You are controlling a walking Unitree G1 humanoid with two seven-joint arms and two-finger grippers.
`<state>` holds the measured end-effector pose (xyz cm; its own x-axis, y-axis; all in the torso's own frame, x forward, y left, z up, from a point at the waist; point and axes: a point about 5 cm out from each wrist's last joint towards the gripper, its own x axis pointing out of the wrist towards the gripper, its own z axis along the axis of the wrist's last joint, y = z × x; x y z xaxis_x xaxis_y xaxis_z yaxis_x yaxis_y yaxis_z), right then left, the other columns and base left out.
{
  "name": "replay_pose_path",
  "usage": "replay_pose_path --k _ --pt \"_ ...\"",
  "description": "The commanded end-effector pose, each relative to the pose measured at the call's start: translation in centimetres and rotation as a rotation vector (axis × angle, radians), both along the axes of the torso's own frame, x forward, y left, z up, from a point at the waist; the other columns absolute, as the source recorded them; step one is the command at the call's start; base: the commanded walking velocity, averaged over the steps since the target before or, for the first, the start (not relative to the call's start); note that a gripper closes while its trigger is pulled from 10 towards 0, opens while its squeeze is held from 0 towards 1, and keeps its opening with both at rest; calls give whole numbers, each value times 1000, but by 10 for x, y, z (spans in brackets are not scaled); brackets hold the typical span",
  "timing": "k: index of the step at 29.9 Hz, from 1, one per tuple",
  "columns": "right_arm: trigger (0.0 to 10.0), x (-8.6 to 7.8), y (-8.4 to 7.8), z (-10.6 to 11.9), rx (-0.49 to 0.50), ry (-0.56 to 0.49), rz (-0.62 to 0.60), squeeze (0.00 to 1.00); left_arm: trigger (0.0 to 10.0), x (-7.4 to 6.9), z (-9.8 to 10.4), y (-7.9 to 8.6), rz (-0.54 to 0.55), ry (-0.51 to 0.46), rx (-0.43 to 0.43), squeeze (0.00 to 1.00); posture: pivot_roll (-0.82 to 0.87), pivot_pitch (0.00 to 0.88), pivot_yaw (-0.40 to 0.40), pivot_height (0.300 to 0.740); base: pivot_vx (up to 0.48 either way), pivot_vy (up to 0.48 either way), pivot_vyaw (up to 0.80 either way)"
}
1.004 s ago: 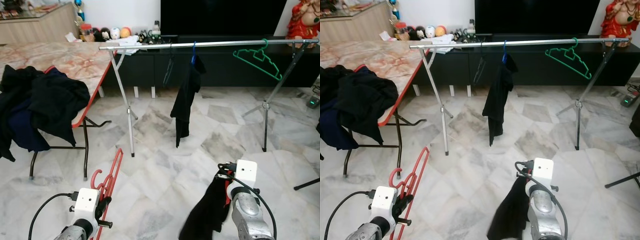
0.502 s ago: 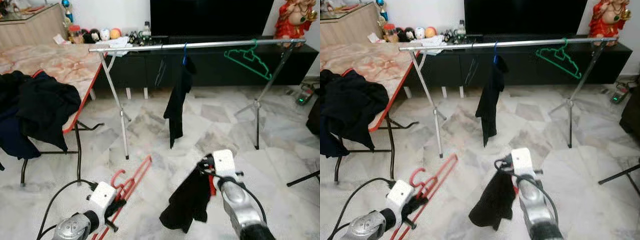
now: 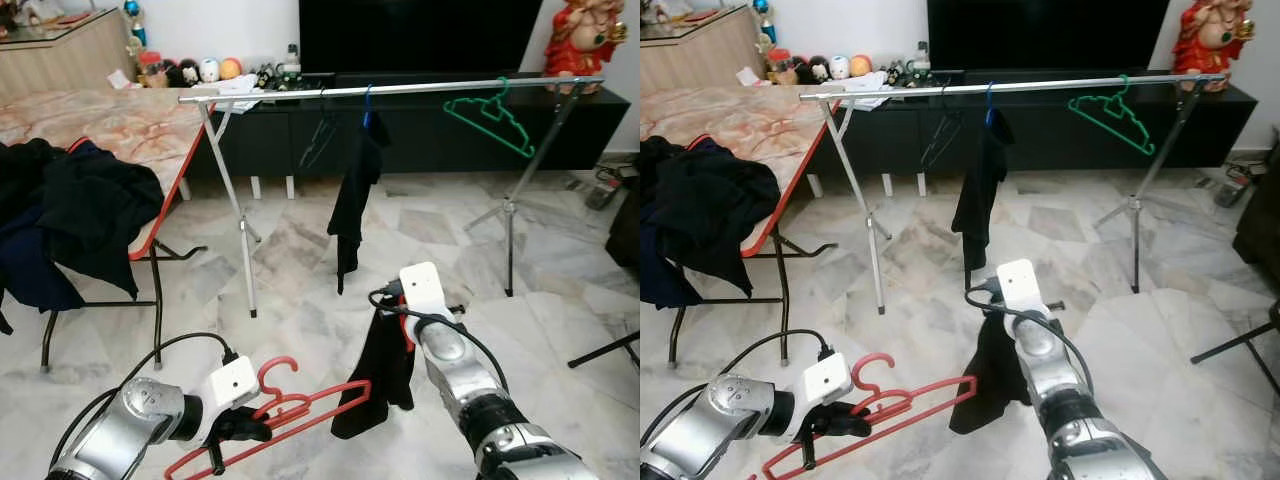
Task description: Hang hanger
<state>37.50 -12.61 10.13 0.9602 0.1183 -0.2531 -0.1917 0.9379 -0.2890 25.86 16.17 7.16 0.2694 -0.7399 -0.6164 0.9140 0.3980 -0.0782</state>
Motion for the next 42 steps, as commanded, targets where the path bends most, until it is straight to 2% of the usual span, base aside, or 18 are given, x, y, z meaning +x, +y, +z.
replay_pose_path --k 1,4,8,11,13,20,30,39,42 --pt "10000 6 16 13 14 -21 71 0 10000 0 4 -4 -17 12 -27 0 75 68 31 740 0 0 0" --pt "10000 8 22 17 17 -18 93 0 10000 -1 4 -6 -21 26 -44 0 75 72 28 740 0 0 0" --pt "10000 8 29 15 19 35 144 0 10000 4 8 -10 19 11 -91 0 88 75 21 740 0 0 0" --pt "10000 4 28 6 29 92 160 0 10000 8 10 -13 45 5 -120 0 90 74 20 740 0 0 0" --pt "10000 0 20 -4 -14 124 118 0 10000 14 12 -16 79 -6 -156 0 94 74 17 740 0 0 0" --pt "10000 -5 29 -11 72 175 173 0 10000 26 18 -23 174 -27 -228 0 89 77 20 740 0 0 0" --pt "10000 -3 23 -10 83 168 135 0 10000 34 6 -15 279 -45 -140 0 88 82 21 740 0 0 0" --pt "10000 -2 15 -9 70 156 103 0 10000 40 3 -12 361 -77 -118 0 87 80 20 740 0 0 0" --pt "10000 -3 12 -11 53 156 92 0 10000 46 3 -8 434 -112 -122 0 88 80 18 740 0 0 0"
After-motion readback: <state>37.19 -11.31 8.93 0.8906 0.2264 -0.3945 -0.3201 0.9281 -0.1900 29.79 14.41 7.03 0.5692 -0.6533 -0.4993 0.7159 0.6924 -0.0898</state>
